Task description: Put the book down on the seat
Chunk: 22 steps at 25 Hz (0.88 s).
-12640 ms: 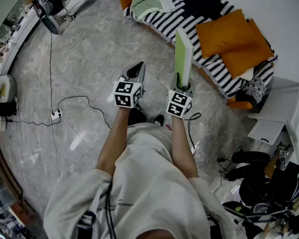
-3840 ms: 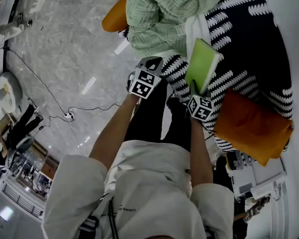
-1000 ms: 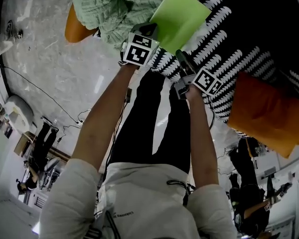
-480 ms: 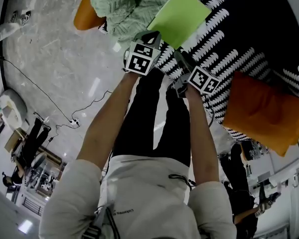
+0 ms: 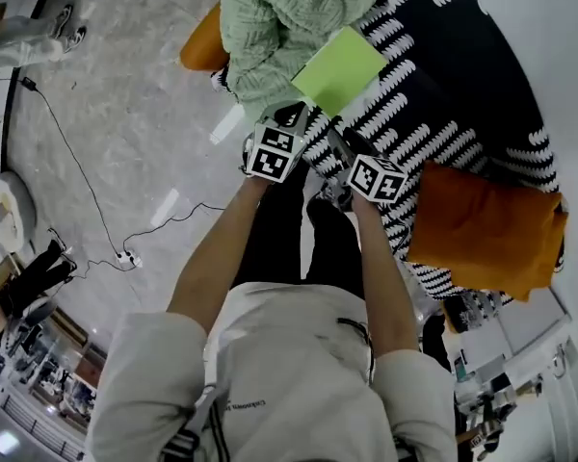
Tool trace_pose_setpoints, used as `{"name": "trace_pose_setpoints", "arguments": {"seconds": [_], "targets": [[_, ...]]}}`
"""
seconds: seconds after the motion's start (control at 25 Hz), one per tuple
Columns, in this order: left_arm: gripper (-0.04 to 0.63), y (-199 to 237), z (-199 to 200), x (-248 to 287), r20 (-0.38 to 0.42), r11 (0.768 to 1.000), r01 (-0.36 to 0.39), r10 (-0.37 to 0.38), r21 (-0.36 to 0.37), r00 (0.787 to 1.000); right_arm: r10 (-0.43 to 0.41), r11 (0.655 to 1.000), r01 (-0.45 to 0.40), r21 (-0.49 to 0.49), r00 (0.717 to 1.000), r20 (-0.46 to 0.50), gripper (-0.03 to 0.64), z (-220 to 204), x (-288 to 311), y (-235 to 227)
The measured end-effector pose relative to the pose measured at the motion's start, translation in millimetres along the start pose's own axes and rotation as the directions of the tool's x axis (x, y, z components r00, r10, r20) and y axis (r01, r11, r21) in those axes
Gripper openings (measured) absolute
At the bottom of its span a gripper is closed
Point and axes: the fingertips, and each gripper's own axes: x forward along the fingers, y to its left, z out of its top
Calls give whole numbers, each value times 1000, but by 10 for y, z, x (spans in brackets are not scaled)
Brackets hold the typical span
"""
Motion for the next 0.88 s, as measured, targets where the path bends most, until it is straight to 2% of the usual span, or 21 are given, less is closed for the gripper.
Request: {"name": "trace_pose_setpoints", "arguments": {"seconds": [0.16, 0.32, 0.48, 0.76, 0.88], "targets": [[9, -235, 76, -298, 32, 1000, -18, 18, -25, 999, 2, 997, -1, -72, 1000, 5, 184, 0, -277, 182], [8, -549, 203, -668, 84, 998, -23, 28, -61, 996, 4, 995, 4, -102, 997, 75, 184, 75, -652, 410], [9, -815, 285, -986, 125, 997, -41, 50, -70, 991, -6, 983, 25, -181, 994, 109, 184, 86, -937, 606], [8, -1105, 436, -1501, 177, 993, -57, 74, -100, 981, 16, 943, 26, -333, 992, 122, 173, 164, -1366, 981], [9, -1238, 490, -1670, 197, 992, -75, 93, -97, 976, 39, 900, 15, -435, 993, 114, 173, 174, -1525, 1173]]}}
